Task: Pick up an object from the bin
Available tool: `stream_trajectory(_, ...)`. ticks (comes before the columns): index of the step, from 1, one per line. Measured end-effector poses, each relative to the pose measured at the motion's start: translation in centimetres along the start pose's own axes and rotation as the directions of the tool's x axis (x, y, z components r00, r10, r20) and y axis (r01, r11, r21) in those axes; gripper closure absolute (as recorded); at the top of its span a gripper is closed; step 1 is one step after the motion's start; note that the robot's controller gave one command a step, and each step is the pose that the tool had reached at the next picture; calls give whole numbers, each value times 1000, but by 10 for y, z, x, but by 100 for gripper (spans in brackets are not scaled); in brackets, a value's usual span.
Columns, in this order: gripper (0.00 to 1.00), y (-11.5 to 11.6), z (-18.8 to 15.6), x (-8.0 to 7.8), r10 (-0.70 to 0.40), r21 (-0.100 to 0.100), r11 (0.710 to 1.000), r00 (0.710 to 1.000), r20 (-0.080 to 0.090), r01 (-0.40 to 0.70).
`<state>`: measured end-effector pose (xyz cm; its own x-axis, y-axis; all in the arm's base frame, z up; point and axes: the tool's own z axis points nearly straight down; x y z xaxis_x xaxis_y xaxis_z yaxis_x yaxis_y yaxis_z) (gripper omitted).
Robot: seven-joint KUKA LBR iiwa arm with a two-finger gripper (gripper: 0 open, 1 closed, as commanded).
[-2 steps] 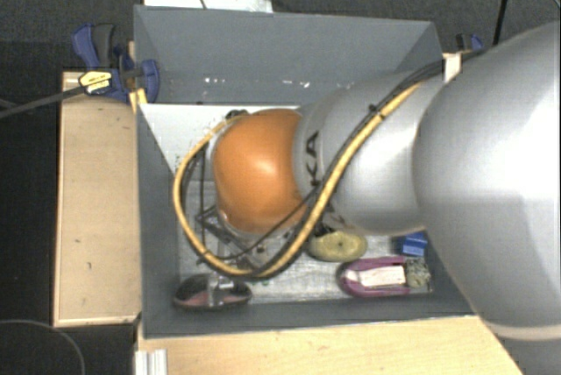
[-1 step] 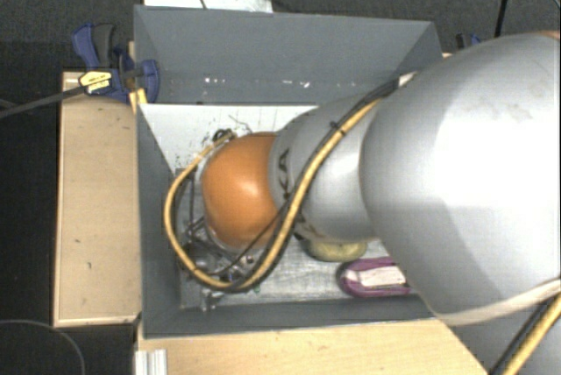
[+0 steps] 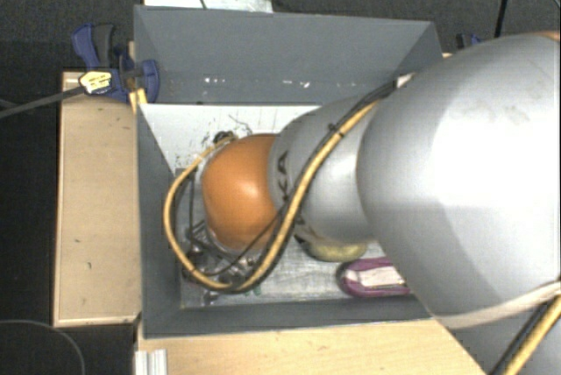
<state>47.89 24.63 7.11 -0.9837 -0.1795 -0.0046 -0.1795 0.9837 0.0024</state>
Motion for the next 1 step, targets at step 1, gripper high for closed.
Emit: stream_trajectory(1,100,-23,-132,-19,5,1,1000,1000,5,-5)
